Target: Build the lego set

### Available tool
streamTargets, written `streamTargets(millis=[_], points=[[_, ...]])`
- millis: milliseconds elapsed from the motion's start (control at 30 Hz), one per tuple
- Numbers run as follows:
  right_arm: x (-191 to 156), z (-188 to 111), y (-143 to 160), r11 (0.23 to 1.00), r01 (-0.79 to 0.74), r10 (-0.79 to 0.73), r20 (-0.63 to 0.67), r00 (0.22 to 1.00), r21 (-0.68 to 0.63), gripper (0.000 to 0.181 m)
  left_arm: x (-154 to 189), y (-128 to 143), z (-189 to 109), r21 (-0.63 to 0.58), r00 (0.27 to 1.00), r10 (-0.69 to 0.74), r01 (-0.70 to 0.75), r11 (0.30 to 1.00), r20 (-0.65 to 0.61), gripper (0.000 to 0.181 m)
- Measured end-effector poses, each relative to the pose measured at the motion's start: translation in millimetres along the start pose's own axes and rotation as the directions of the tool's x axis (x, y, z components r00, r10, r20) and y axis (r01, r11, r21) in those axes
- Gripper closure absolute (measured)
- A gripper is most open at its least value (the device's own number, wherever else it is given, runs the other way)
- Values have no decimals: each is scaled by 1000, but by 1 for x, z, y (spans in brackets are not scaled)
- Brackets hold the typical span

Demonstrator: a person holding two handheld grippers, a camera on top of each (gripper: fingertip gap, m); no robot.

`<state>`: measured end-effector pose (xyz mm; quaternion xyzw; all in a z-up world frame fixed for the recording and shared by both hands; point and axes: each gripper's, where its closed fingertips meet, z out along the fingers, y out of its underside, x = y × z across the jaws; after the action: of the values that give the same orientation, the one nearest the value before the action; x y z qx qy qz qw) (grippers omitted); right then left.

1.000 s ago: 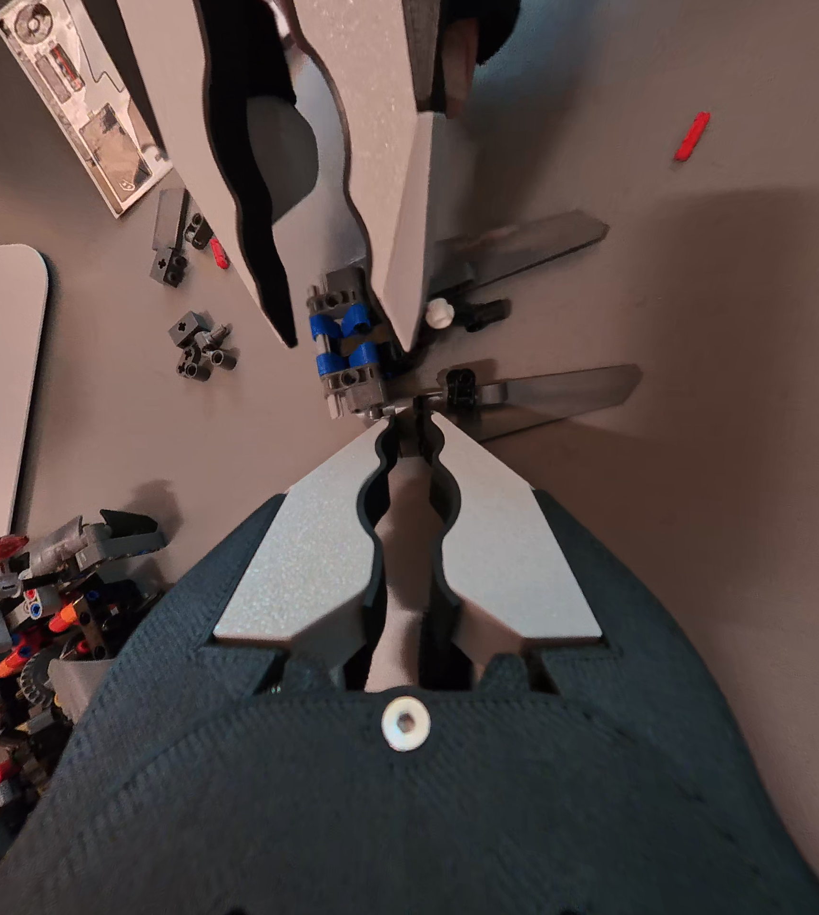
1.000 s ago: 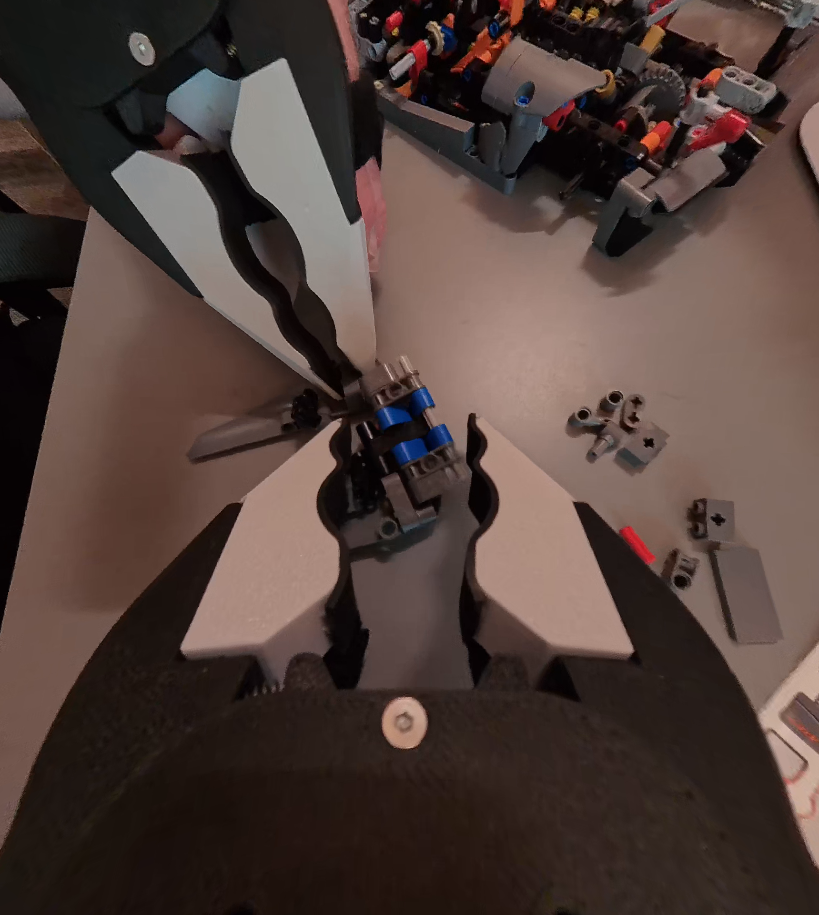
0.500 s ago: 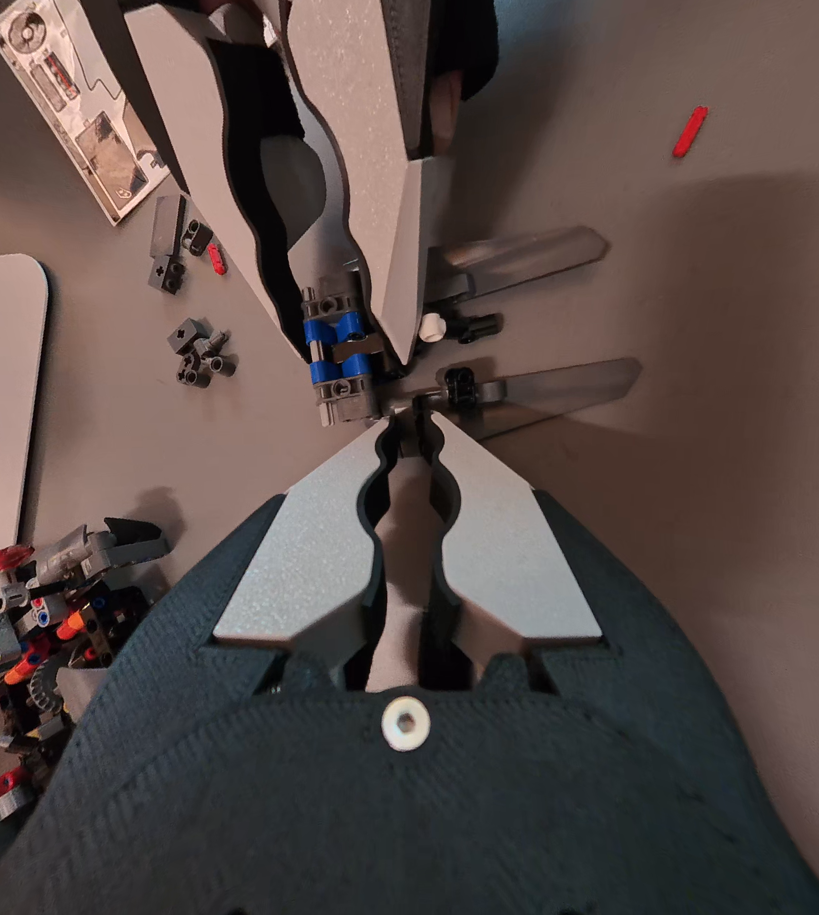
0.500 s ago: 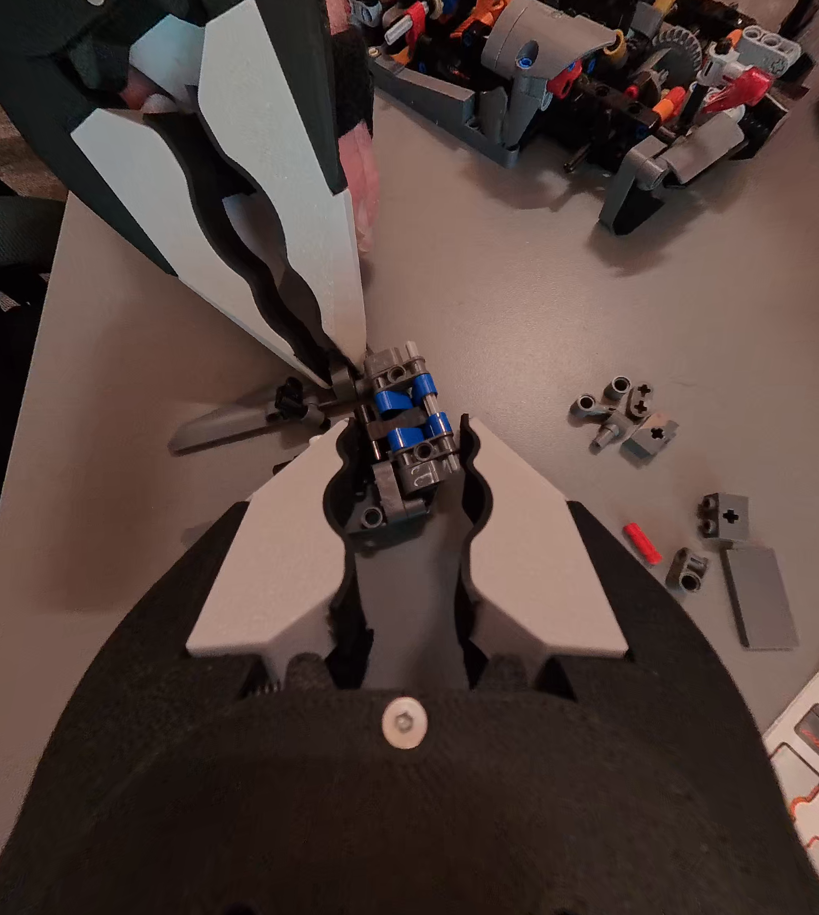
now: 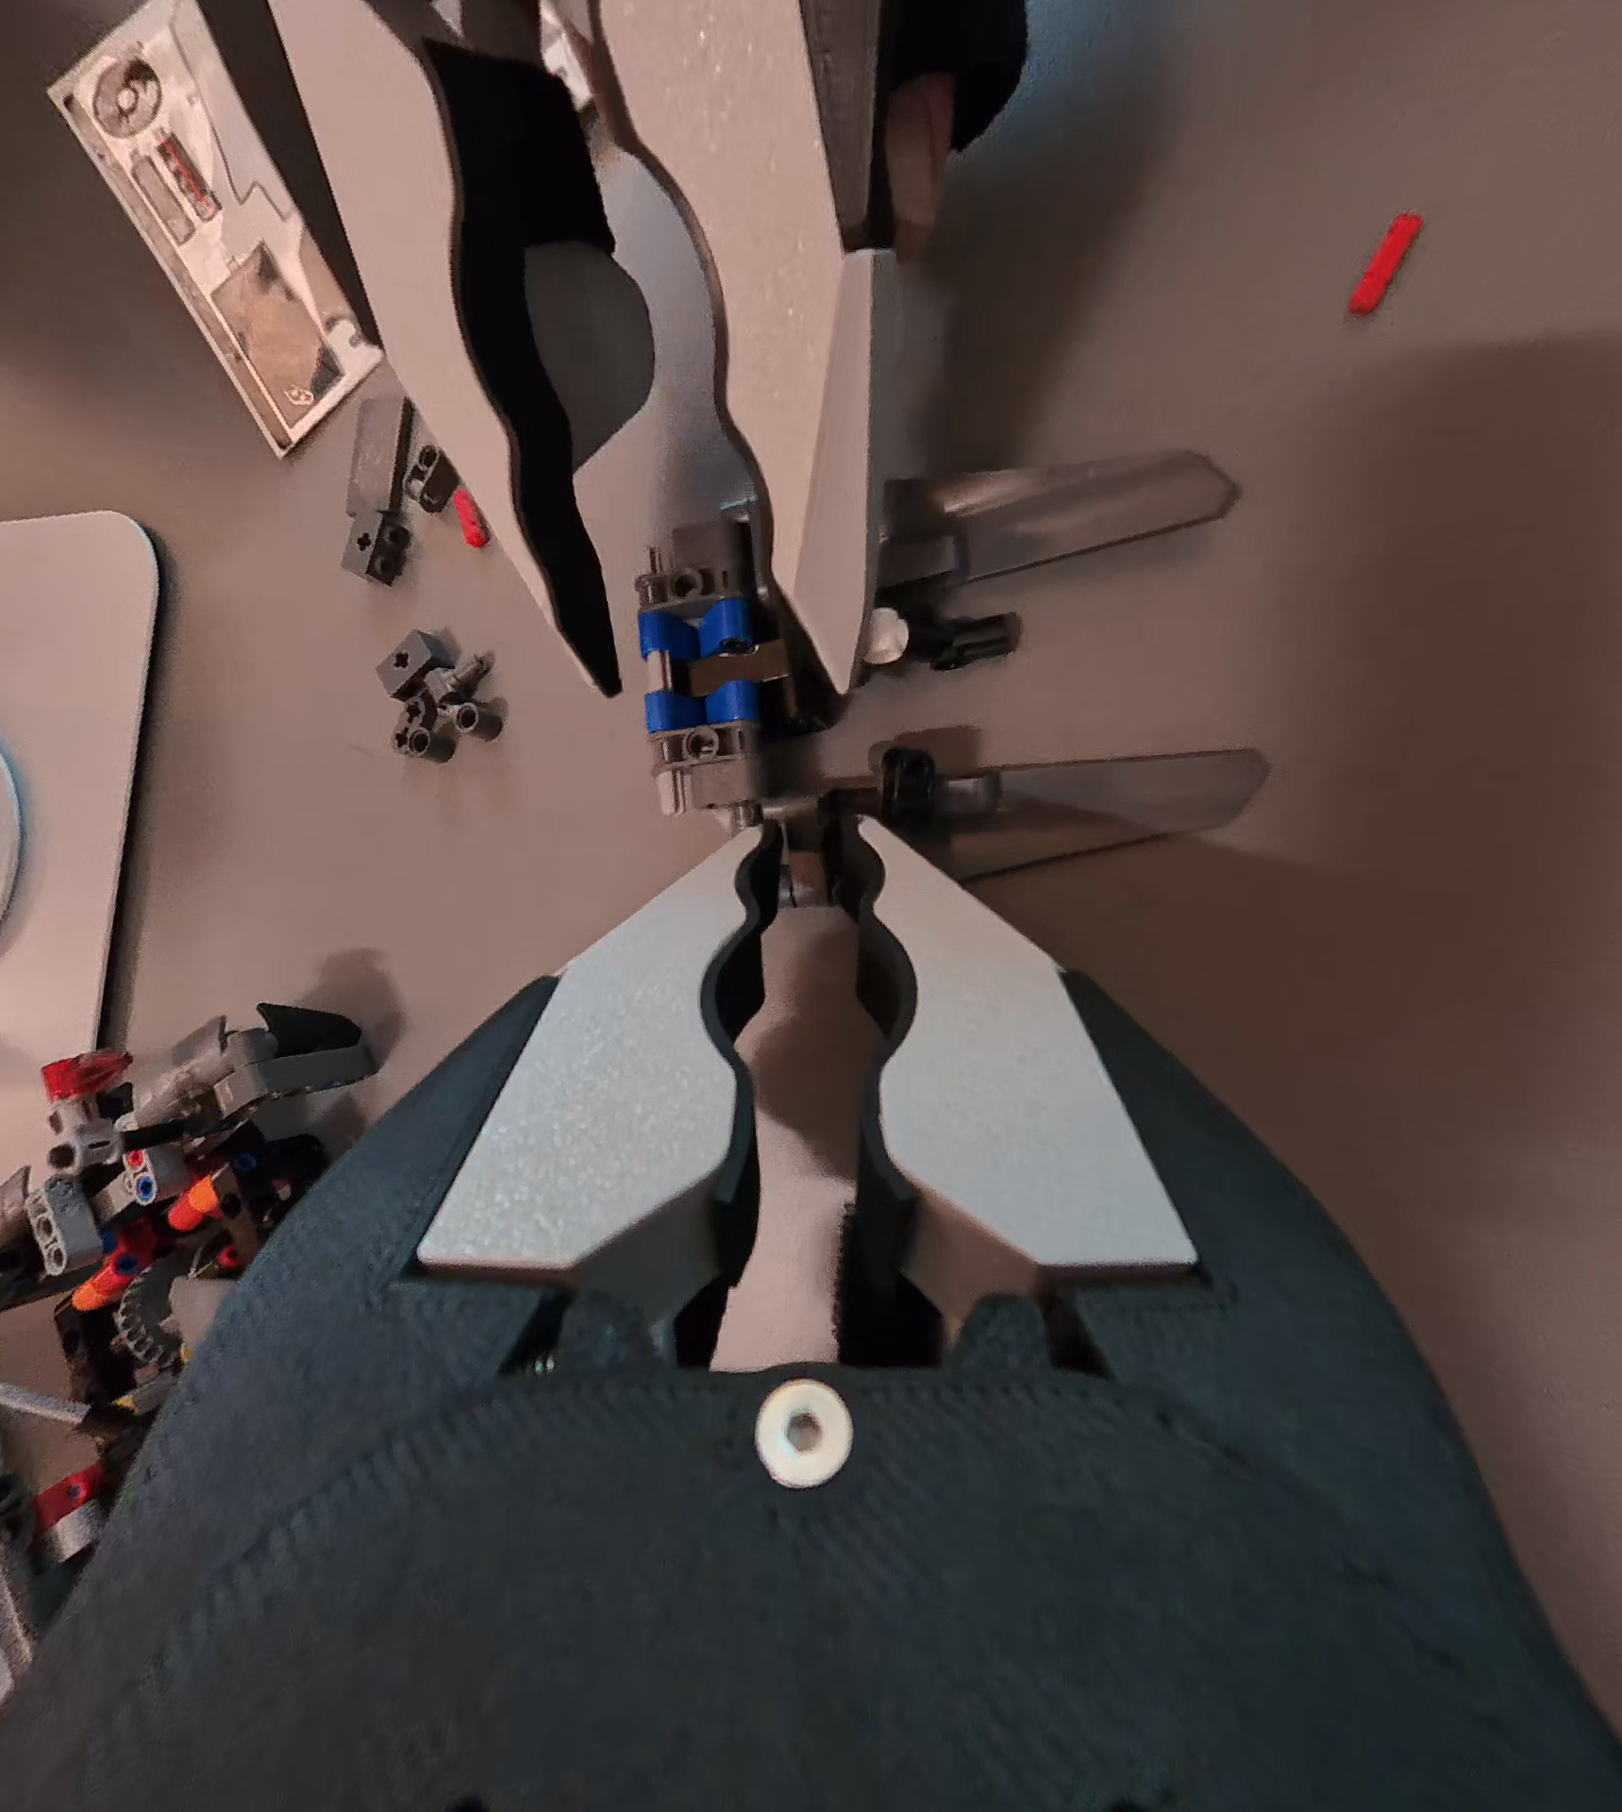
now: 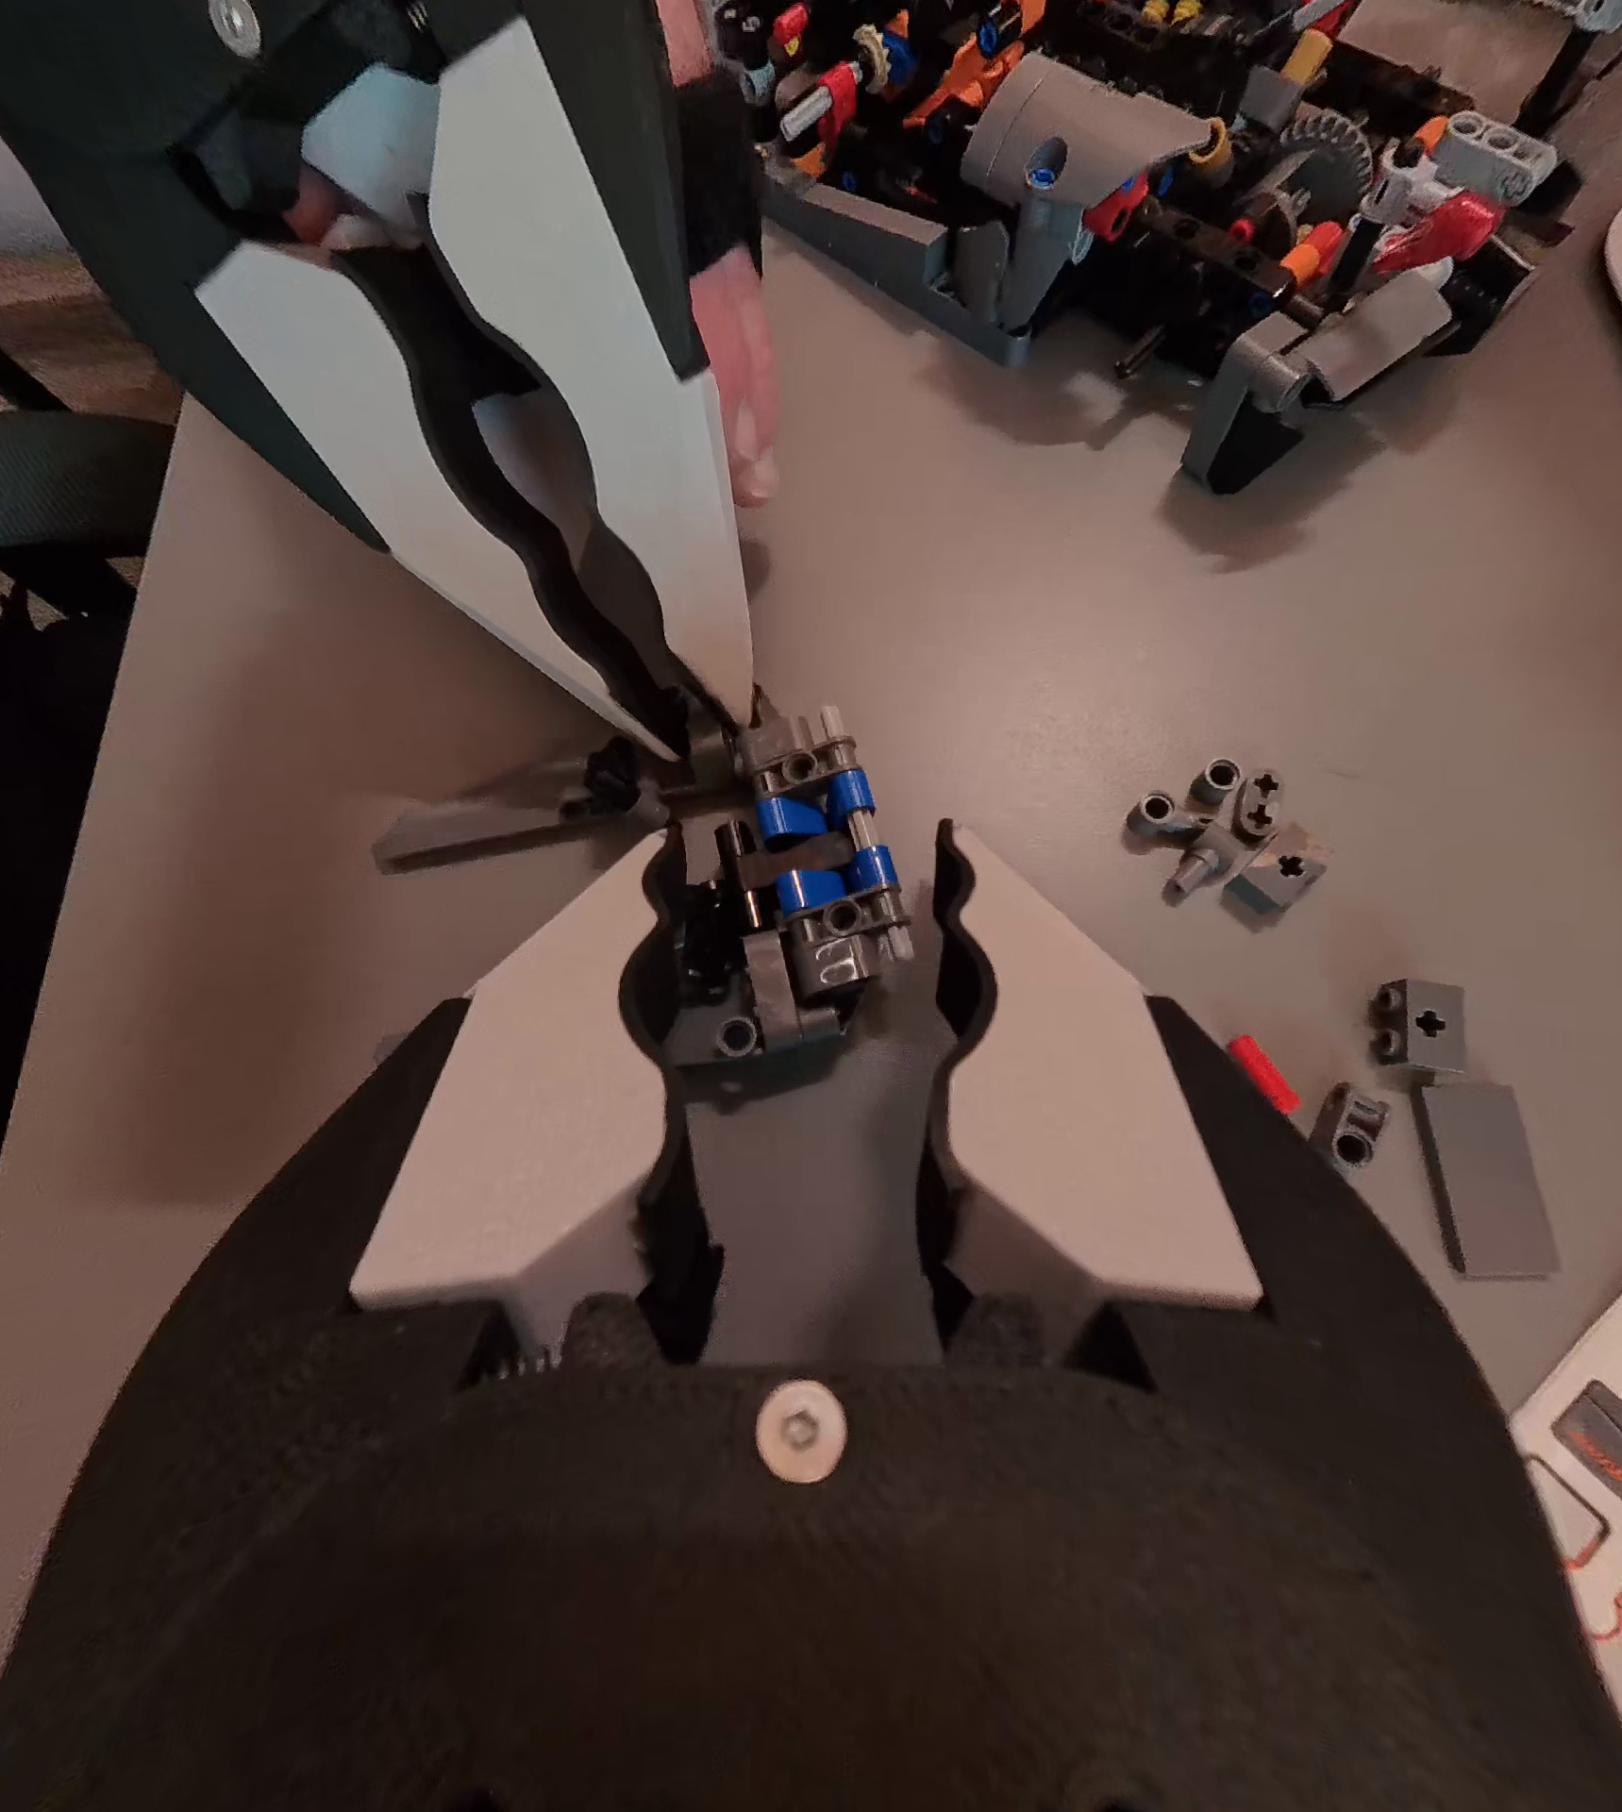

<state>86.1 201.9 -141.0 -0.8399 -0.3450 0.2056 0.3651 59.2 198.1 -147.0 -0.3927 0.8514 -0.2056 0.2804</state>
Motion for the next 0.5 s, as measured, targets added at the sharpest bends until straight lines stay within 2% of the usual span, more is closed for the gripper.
streamTargets(millis=[133, 267, 367, 500], points=[[6, -11, 2, 1000, 11, -11, -37, 999, -10, 133, -5, -6, -15, 52, 1000, -9, 8, 999, 4, 168], [7, -43, -7, 999, -35, 38, -105, 994, 32, 139, -13, -13, -27, 110, 1000, 11, -14, 994, 26, 164], [-16, -56, -6, 997, -71, 72, -149, 986, 18, 137, -19, -15, -22, 81, 998, 33, -37, 996, 53, 159], [-62, -41, 13, 994, -74, 55, -231, 971, -77, 132, -28, -11, -3, -7, 996, 65, -64, 998, 54, 161]])
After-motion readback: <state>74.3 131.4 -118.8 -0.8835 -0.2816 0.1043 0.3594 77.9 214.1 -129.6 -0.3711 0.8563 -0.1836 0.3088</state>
